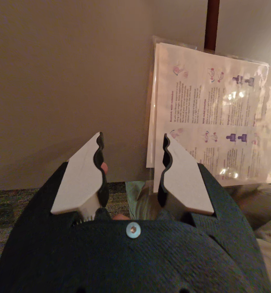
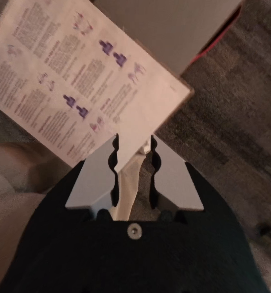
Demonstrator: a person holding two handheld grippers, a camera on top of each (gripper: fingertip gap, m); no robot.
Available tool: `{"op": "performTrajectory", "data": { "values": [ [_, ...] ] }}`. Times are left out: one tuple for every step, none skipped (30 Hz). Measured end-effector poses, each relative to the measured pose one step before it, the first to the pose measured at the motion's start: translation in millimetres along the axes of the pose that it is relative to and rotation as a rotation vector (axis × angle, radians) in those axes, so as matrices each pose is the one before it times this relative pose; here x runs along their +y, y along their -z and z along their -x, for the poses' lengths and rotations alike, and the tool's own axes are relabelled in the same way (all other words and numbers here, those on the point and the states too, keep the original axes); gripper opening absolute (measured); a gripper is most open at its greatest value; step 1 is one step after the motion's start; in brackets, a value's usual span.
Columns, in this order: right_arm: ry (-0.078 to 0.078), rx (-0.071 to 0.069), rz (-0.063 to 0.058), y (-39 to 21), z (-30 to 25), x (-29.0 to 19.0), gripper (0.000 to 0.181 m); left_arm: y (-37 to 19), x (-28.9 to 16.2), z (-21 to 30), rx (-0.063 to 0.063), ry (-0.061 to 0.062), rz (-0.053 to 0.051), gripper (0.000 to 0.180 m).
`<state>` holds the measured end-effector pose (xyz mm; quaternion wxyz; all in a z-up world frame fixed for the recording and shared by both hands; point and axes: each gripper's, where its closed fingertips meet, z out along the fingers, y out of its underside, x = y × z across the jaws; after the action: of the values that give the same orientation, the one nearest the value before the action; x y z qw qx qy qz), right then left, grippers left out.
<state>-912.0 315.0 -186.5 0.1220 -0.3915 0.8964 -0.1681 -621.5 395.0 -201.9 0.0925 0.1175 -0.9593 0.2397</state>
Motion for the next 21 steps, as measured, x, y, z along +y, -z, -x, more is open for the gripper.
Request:
{"op": "performTrajectory", "data": {
  "values": [
    [-0.0291,0.0164,0.0149,4.53,-4.1,12.23,0.039,0.43,1.17,2.54,-0.0002,0.0042,-0.0005,0.071],
    [-0.0275,0.0161,0.0127,4.32,-3.79,11.63,0.04,0.32,1.74,1.93,0.0006,0.0025,0.0016,0.071],
    [-0.0282,0.0136,0.011,3.87,-3.21,10.54,0.04,0.29,0.45,1.55,0.0023,0.001,0.0012,0.071],
    [-0.0308,0.0119,0.0082,3.83,-2.76,8.69,0.04,1.19,0.52,0.68,0.0039,0.0009,0.0023,0.071],
    [-0.032,0.0108,0.0025,4.2,-2.27,6.25,0.041,1.81,-1.63,-0.63,0.0037,0.0005,-0.0003,0.071],
    [-0.0291,0.0078,-0.006,4.72,-1.6,3.63,0.042,2.79,-3.5,-2.74,0.0068,-0.0019,-0.0105,0.071],
    [-0.0218,0.0057,-0.0129,5.45,-1.55,1.86,0.043,3.27,-5.48,-3.07,0.0129,-0.0056,-0.0167,0.071],
    [-0.0108,0.006,-0.014,5.66,-1.79,0.97,0.043,2.66,-5.41,-4.31,0.0126,-0.0091,-0.0122,0.071],
    [0.0004,0.0093,-0.0118,5.55,-2.78,1.04,0.043,1.93,-5.54,-4.27,0.0085,-0.012,-0.0095,0.071],
    [0.0068,0.0143,-0.0098,5.68,-4.44,1.33,0.044,1.62,-5.93,-4.97,0.0082,-0.0145,-0.011,0.071],
    [0.0057,0.0169,-0.0102,5.54,-5.62,1.35,0.044,0.89,-6.22,-5.4,0.0065,-0.017,-0.011,0.071],
    [-0.0022,0.0164,-0.0111,4.08,-6.25,1.18,0.045,0.8,-6.82,-6.13,0.004,-0.019,-0.0099,0.071],
    [-0.0128,0.013,-0.011,2.93,-6.44,1.51,0.045,0.12,-6.54,-6.84,0.0035,-0.0183,-0.0103,0.071],
    [-0.0206,0.0078,-0.0119,2.37,-6.85,2.62,0.045,0.01,-6.54,-7.52,0.0019,-0.0167,-0.0113,0.071],
    [-0.0234,0.0045,-0.0135,1.94,-7.05,3.38,0.045,-0.21,-6.41,-8.5,0.0011,-0.015,-0.0108,0.071],
    [-0.0219,0.0059,-0.0118,1.94,-8.48,4.65,0.045,-0.66,-5.38,-9.62,0.0024,-0.0134,-0.0083,0.071],
    [-0.018,0.0079,-0.0075,2.73,-9.76,5.92,0.045,-0.84,-4.12,-11.04,0.006,-0.0123,-0.0055,0.071],
    [-0.0157,0.0096,-0.0047,3.48,-10.88,7.45,0.046,-0.48,-2.79,-12.89,0.0126,-0.0114,-0.0022,0.069],
    [-0.0167,0.0108,-0.0041,3.51,-12.35,8.9,0.047,-0.53,-2.03,-15.2,0.018,-0.0093,-0.0017,0.067],
    [-0.0199,0.0106,-0.0064,3.48,-14.12,8.89,0.048,-0.79,-1.66,-16.23,0.017,-0.0073,-0.0036,0.066],
    [-0.0239,0.0076,-0.01,4.04,-15.26,9.05,0.049,-1.4,-1.1,-17.99,0.0102,-0.0073,-0.0041,0.066]
  ]
}}
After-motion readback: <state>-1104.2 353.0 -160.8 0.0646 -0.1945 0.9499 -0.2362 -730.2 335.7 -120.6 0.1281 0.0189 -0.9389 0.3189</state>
